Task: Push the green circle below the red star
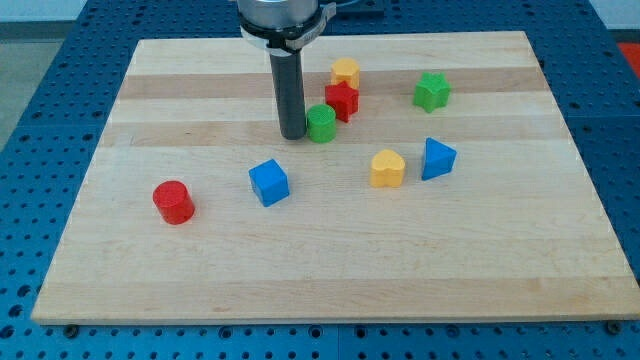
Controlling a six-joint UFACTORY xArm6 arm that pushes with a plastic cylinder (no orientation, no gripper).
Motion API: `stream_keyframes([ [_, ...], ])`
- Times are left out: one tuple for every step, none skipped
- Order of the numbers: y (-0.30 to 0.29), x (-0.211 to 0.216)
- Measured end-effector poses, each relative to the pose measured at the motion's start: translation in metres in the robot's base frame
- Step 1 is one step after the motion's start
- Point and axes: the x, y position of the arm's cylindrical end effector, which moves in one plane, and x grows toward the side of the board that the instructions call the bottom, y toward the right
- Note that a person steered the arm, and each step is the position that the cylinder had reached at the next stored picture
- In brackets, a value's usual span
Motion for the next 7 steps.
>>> stream_keyframes([
  [0.015,0.004],
  [0.015,0.004],
  [0.03,0.01],
  [0.03,0.012],
  [0.029,0.012],
  [0.012,-0.018],
  [0.012,-0.018],
])
